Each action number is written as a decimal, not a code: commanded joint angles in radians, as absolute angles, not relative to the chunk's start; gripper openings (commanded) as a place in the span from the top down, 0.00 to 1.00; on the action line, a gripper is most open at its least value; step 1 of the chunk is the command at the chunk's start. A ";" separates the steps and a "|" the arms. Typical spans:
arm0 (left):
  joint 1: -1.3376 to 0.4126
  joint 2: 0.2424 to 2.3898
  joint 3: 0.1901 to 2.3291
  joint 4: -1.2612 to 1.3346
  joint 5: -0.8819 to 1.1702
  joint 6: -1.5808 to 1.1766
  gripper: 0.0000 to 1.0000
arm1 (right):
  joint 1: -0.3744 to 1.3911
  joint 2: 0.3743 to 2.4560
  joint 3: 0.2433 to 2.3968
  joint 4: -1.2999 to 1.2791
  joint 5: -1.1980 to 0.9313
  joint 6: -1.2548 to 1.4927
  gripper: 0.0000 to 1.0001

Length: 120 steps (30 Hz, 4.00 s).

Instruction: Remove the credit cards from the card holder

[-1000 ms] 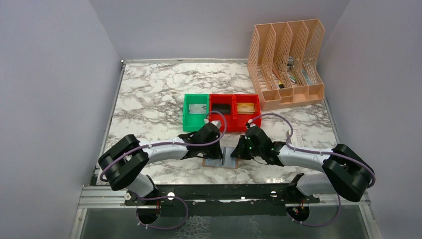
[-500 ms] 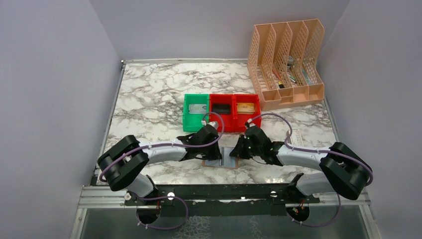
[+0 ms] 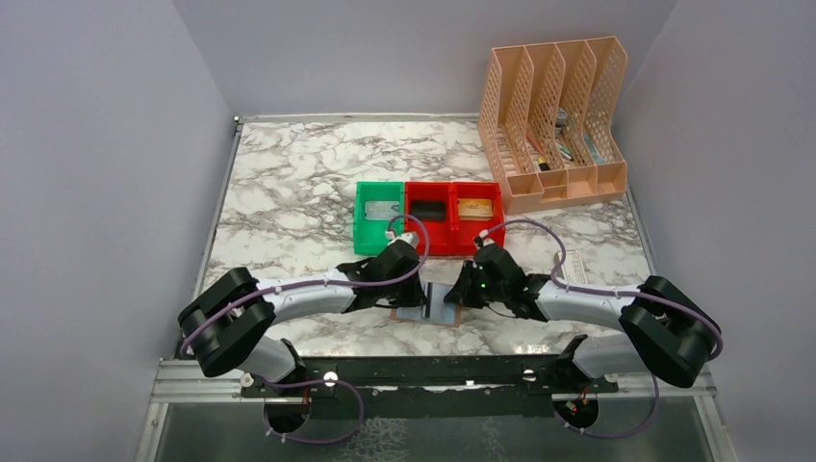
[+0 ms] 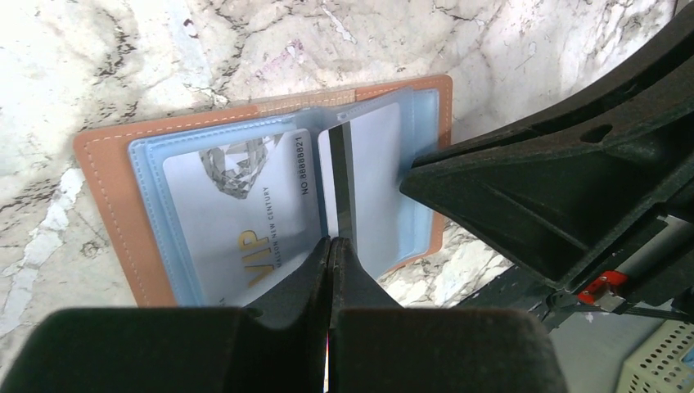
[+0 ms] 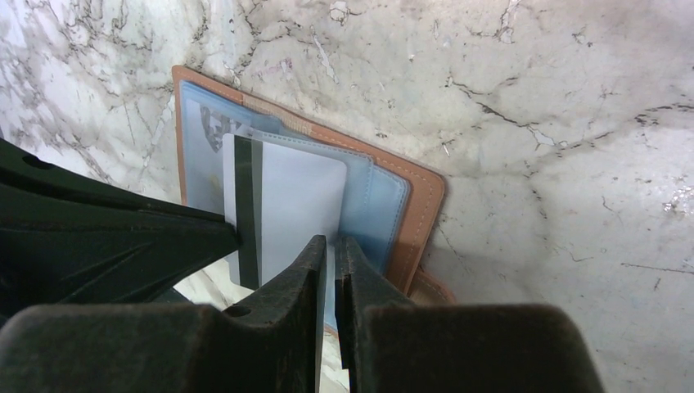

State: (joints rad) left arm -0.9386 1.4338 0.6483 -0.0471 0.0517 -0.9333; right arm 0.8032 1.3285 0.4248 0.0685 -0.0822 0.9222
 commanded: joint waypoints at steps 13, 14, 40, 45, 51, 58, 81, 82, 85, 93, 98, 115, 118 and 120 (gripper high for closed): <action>-0.945 1.379 0.618 -0.077 -0.010 -0.936 1.00 | 0.802 1.206 0.437 0.036 -0.183 0.904 0.83; -0.944 1.380 0.617 -0.072 -0.004 -0.934 1.00 | 0.802 1.214 0.436 0.035 -0.173 0.910 0.83; -0.940 1.377 0.555 0.091 0.097 -1.007 0.85 | 0.802 1.361 0.380 0.012 -0.077 0.952 0.87; -0.938 1.338 0.553 0.049 0.061 -1.006 0.95 | 0.802 1.363 0.384 0.009 -0.077 0.950 0.87; -0.933 1.316 0.553 0.029 0.046 -1.008 1.00 | 0.802 1.365 0.385 0.009 -0.072 0.947 0.87; -0.927 1.283 0.565 -0.037 0.006 -0.992 1.00 | 0.802 1.376 0.386 0.009 -0.071 0.946 0.87; -0.911 1.039 0.595 -0.221 -0.139 -0.889 1.00 | 0.801 1.084 0.451 0.078 -0.092 0.859 0.51; -0.908 1.033 0.596 -0.222 -0.139 -0.888 1.00 | 0.801 1.078 0.442 0.094 -0.093 0.864 0.51; -0.903 1.009 0.594 -0.215 -0.133 -0.885 1.00 | 0.790 1.073 0.407 0.146 -0.115 0.891 0.45; -0.816 0.958 0.547 -0.077 0.079 -0.901 1.00 | 0.662 1.090 0.300 0.405 -0.375 0.960 0.40; -0.683 0.926 0.470 0.058 0.295 -0.940 1.00 | 0.660 1.069 0.282 0.495 -0.381 0.973 0.40; -0.624 0.934 0.419 0.286 0.532 -0.974 1.00 | 0.635 1.144 0.336 0.578 -0.475 0.916 0.46; -0.625 0.934 0.417 0.305 0.546 -0.977 1.00 | 0.632 1.178 0.365 0.602 -0.556 0.914 0.47; -0.624 0.936 0.419 0.312 0.556 -0.975 1.00 | 0.632 1.199 0.372 0.633 -0.585 0.929 0.50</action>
State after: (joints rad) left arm -0.6292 0.9352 0.4297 0.2440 0.4950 -0.9722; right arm 0.6373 1.1671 0.3298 0.5388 -0.4648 0.9375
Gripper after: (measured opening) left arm 0.009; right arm 0.524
